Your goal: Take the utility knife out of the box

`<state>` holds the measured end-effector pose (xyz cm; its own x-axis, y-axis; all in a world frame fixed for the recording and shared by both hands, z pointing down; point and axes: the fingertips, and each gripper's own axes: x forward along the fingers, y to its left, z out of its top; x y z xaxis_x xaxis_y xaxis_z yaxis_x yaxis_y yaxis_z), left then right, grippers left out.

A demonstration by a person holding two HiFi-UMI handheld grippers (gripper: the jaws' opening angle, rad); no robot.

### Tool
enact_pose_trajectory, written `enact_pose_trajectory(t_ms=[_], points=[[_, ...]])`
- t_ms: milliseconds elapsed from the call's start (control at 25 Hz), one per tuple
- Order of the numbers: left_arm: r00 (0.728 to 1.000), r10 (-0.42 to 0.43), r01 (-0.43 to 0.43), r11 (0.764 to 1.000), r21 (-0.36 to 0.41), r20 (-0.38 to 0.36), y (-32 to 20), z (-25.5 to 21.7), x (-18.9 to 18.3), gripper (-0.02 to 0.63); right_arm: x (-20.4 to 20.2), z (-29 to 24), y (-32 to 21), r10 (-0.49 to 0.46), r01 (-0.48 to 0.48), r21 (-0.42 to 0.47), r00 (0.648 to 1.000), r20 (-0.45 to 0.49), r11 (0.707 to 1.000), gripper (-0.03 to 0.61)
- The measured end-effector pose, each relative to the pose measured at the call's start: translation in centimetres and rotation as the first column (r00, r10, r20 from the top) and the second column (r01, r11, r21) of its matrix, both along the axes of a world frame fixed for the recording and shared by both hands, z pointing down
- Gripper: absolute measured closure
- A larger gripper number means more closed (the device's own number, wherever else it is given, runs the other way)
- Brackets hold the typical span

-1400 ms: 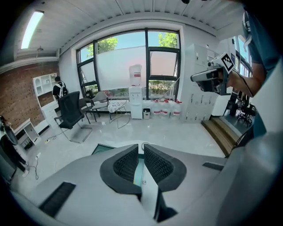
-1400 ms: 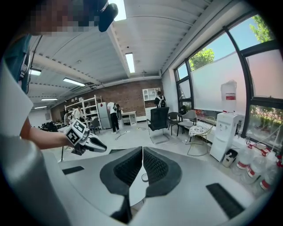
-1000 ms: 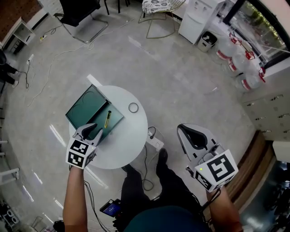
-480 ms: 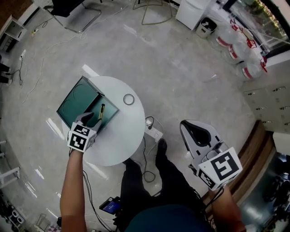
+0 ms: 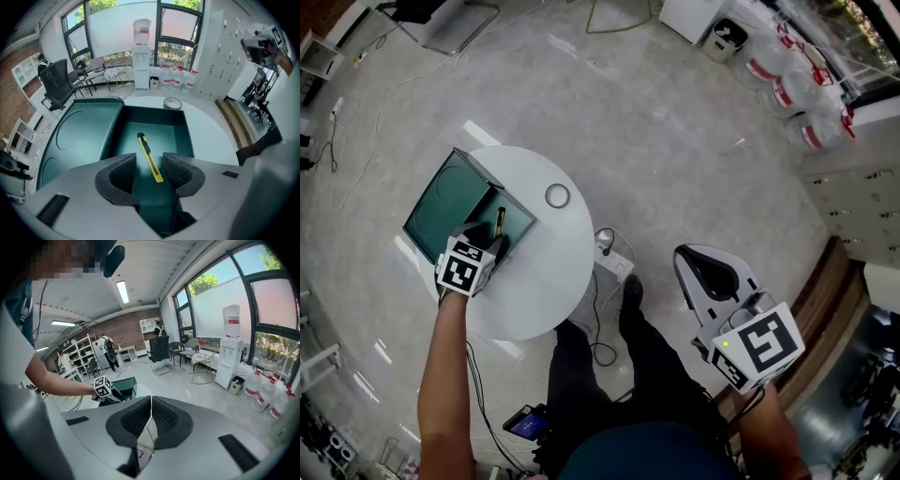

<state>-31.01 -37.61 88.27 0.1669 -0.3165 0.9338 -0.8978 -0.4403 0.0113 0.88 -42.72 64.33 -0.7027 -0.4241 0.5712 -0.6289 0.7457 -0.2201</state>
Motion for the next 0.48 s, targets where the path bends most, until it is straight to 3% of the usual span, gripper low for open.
enact_pose_trajectory(t_ms=[200,480], points=[[1.0,0.007,-0.006,0.999,-0.035,0.021,-0.3,2.2,-0.1,0.442,0.3,1.1,-0.7,0.003,-0.003,-0.005,1.0,-0.01,1.0,0.54],[0.999,-0.026,0.025,0.998,-0.058,-0.024,-0.4,2.7,0.7,0.454,1.2,1.7,-0.8,0.003,-0.003,-0.013,1.0,-0.011,1.0,0.54]])
